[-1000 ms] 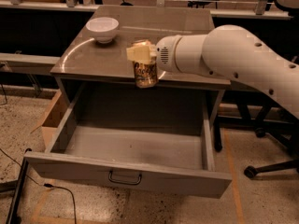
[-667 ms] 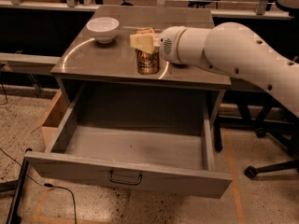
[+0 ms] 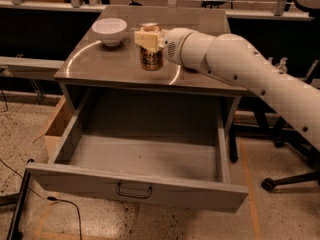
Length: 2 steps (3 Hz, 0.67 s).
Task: Pick orange can from top drawer and place on counter
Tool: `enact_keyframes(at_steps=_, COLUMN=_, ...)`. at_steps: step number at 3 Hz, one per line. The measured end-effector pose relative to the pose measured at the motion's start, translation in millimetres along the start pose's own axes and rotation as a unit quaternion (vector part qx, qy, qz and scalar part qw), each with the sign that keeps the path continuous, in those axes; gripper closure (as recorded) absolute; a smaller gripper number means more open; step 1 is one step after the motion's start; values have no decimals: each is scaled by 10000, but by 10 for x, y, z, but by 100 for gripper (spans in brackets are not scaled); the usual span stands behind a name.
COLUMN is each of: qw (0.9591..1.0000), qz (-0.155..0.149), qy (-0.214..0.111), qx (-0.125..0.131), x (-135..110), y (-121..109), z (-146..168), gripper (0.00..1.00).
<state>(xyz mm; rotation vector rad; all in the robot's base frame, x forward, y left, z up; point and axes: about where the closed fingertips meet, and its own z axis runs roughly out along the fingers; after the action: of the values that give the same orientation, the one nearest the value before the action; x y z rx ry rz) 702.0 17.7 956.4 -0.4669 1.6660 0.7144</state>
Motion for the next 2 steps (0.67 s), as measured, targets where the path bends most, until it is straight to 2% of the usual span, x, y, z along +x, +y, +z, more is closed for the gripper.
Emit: enact_keyframes(at_steps=2, qw=9979, qz=-539, qy=-347, qx=-96, x=97, y=-125, z=295, gripper=100)
